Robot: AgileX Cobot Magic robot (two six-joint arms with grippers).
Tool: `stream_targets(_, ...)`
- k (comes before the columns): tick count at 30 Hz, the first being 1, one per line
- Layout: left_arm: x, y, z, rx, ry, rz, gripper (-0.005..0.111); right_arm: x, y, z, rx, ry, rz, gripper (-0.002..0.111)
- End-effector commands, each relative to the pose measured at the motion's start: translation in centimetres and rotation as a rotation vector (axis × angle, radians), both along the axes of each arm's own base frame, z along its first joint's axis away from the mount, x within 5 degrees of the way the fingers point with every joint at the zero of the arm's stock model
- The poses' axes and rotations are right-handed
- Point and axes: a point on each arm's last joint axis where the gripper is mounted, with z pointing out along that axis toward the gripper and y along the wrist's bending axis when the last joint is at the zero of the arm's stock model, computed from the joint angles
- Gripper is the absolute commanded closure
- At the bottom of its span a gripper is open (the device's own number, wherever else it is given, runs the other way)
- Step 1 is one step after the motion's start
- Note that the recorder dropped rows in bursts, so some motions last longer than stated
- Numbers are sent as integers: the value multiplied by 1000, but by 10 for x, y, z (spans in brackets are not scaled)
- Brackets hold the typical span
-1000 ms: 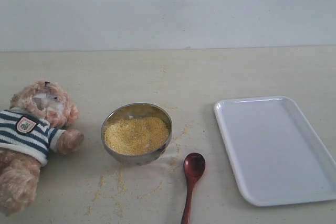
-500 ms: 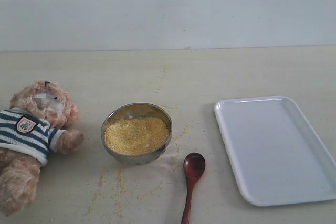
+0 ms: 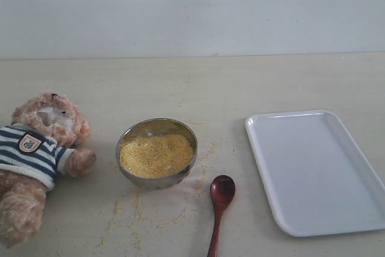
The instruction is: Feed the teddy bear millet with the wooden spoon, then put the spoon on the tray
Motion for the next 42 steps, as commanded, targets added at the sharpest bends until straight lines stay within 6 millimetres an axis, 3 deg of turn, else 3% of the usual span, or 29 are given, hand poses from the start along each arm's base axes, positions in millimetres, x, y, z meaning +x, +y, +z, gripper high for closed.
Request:
stream_targets(1, 3, 2, 3, 34, -70, -39, 102, 0, 0, 1, -12, -9, 2, 109)
stream_targets(3, 2, 1, -5, 66, -86, -97, 99, 0, 0, 1, -12, -9, 2, 109)
stream_targets(6, -8, 0, -23, 136, -47, -152, 75, 0, 0, 1, -12, -9, 2, 109)
stream_targets(8, -13, 0, -34, 148, -17, -125, 55, 0, 0, 1, -12, -9, 2, 109)
stream_targets(10, -15, 0, -43, 149, -6, -67, 27, 0, 0, 1, -12, -9, 2, 109)
stream_targets(11, -15, 0, -49, 118, -14, 20, 3, 0, 0, 1, -12, -9, 2, 109)
stream_targets(12, -15, 0, -50, 95, -21, 62, -4, 0, 0, 1, -12, -9, 2, 109)
stream_targets(25, -14, -1, -55, 107, -68, 56, -4, 0, 0, 1, -12, -9, 2, 109)
stream_targets(31, -18, -5, -96, 55, 11, 9, -4, 0, 0, 1, -12, -9, 2, 109)
stream_targets(37, -7, -13, -113, -101, -82, -51, -4, 0, 0, 1, -12, -9, 2, 109)
stream_targets(42, -2, -21, -139, -95, -5, -86, -4, 0, 0, 1, -12, -9, 2, 109)
